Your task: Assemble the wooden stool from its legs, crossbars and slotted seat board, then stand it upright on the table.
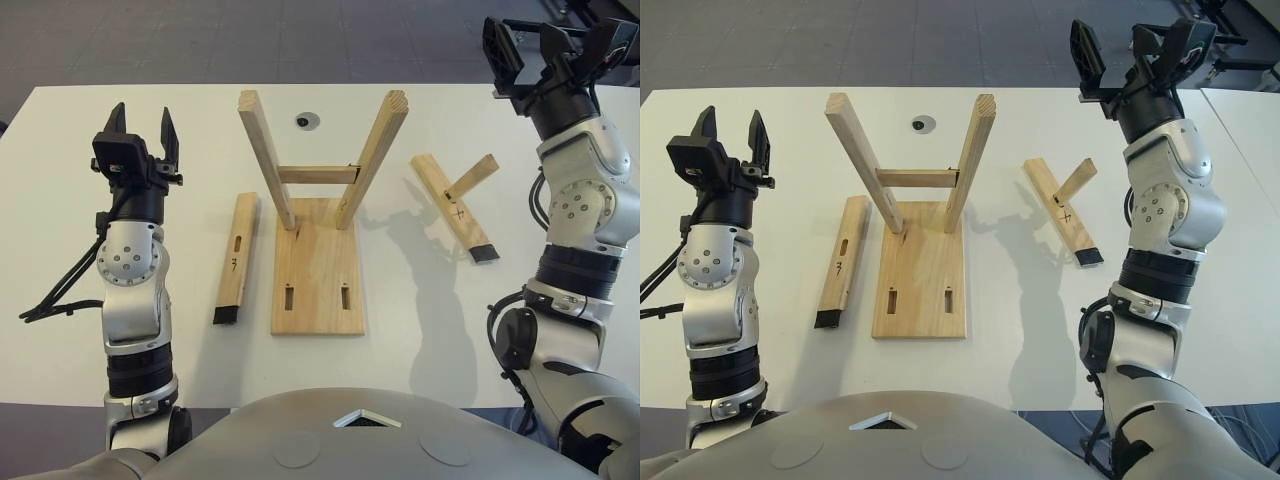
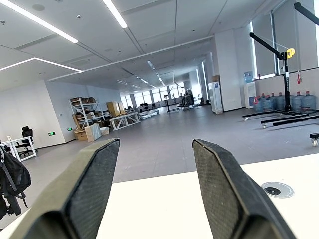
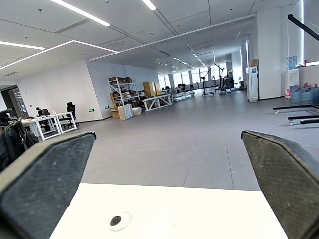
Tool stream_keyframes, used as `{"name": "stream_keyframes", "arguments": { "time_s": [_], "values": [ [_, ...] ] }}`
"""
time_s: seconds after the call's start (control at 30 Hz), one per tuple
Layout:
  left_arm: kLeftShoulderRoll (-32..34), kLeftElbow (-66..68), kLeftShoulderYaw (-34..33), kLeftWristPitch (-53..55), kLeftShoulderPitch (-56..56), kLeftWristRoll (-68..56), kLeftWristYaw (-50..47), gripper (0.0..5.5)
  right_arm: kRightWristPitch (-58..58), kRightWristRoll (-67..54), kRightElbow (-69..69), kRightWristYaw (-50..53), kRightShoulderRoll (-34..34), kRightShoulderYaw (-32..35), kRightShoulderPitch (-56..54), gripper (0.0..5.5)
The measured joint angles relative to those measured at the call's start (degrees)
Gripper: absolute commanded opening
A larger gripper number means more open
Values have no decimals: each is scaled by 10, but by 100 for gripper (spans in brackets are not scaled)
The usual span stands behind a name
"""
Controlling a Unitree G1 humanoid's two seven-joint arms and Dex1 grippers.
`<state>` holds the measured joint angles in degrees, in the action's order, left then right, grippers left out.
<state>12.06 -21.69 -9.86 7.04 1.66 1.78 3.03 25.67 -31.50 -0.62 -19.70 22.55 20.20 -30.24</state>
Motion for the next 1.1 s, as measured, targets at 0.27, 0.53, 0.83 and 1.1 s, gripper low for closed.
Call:
{"name": "stream_keyframes", "arguments": {
  "time_s": [0.27,0.53,0.83,1.1],
  "values": [
    [1,0,1,1,-2,-1,9,268,-41,63,-38,-24,-1,-47,96,537],
    [8,5,4,5,6,-7,25,268,-101,77,-104,-16,-49,-63,57,537],
    [7,6,5,5,6,-7,25,268,-47,-11,-61,19,-46,18,37,537],
    [-8,-26,3,14,-32,-7,6,268,158,-192,-9,-1,28,116,97,537]
  ]
}}
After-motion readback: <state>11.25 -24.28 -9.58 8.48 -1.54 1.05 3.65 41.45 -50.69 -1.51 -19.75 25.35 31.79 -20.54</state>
